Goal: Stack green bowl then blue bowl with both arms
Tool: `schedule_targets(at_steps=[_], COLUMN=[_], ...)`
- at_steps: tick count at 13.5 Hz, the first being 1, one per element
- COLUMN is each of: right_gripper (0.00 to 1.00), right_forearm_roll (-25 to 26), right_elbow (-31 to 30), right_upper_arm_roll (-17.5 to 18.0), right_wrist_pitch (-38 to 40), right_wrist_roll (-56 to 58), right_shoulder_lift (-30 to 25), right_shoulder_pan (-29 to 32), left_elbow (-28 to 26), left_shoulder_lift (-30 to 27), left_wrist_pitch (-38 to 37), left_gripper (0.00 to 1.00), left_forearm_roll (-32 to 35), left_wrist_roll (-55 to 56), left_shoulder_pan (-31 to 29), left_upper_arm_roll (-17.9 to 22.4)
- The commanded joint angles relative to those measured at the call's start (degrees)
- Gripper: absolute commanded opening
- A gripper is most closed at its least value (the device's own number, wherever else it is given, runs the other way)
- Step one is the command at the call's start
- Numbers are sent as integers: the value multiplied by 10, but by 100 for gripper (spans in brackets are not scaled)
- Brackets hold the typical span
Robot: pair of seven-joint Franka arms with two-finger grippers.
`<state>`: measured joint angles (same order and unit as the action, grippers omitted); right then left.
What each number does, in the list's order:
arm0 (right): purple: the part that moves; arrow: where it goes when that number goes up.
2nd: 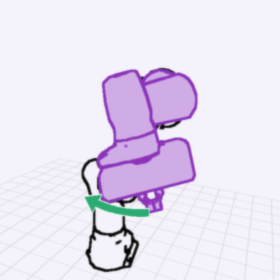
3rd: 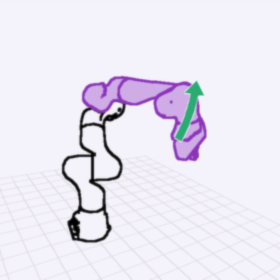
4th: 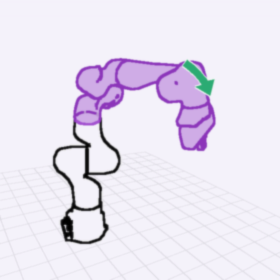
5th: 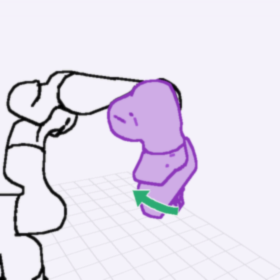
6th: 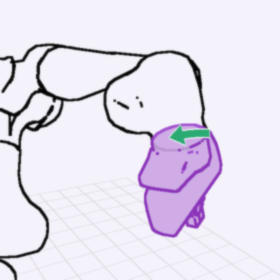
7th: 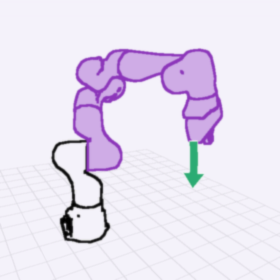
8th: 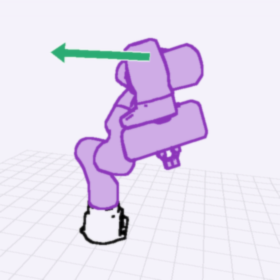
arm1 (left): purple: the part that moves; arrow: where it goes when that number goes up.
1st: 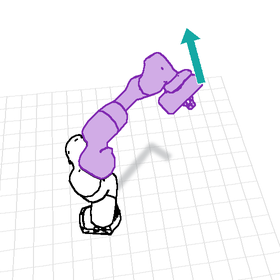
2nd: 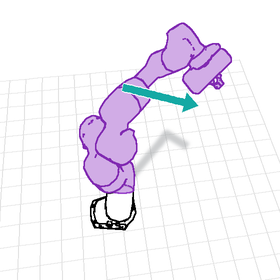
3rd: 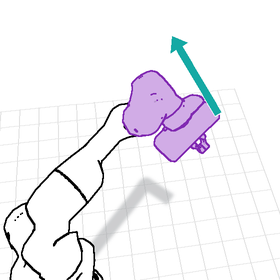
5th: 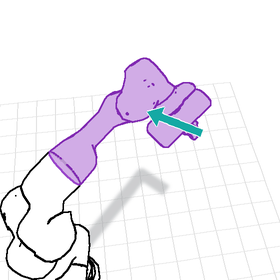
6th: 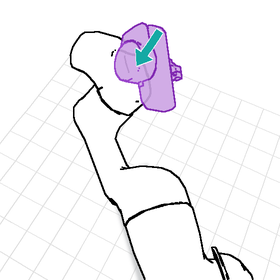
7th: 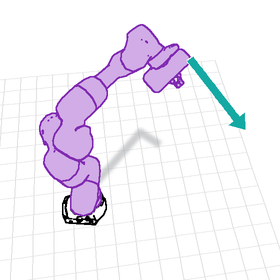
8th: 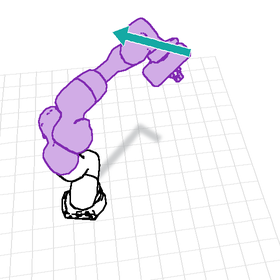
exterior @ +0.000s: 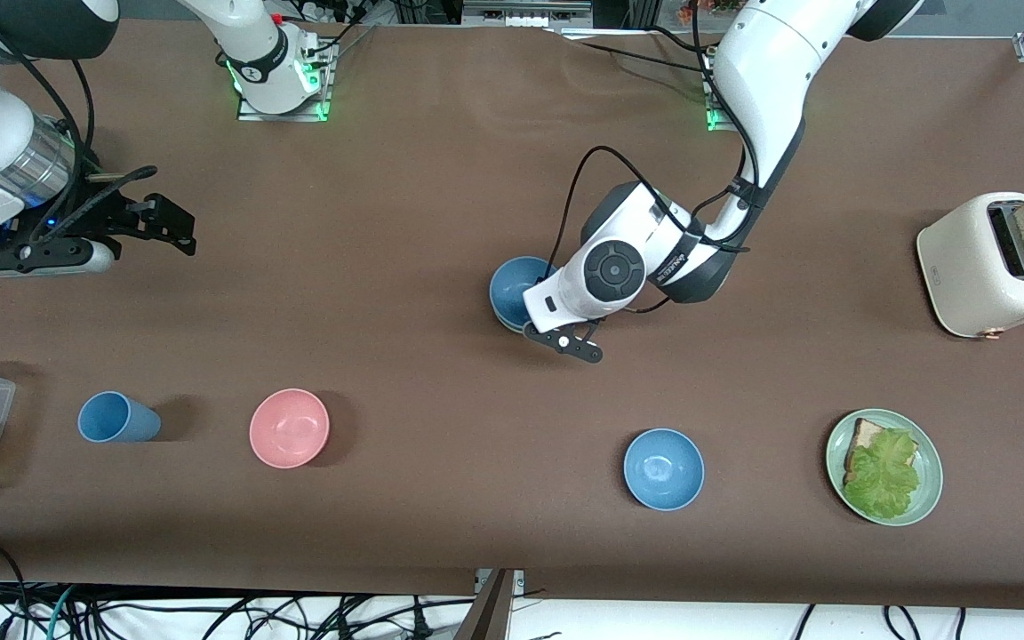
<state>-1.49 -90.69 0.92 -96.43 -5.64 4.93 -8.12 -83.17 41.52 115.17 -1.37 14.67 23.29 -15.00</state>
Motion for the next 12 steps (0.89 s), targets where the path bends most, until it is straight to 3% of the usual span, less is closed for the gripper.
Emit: schedule_targets(at_steps=[1,4,8,12], right_gripper=[100,100,100,100], right_forearm_roll=[4,4,4,7], right_elbow=[3,3,3,6], right_upper_arm_roll=[1,1,1,1], right_wrist_pitch=[7,9,9,6], right_wrist_roll=[1,2,6,9], right_shoulder_lift=[-1,-1,-1,3], right_shoulder_pan=[4,4,7,11], left_elbow=[2,9,11,15], left_shoulder_lift=[-3,-34,-96,-174], left_wrist_pitch=[-7,-26,-57,-178], left_gripper=[100,100,100,100], left_forearm_roll=[27,27,27,28], left_wrist_roll=[17,18,15,12], left_shoulder_pan=[17,11,-51,-147], left_upper_arm_roll=[5,7,9,8])
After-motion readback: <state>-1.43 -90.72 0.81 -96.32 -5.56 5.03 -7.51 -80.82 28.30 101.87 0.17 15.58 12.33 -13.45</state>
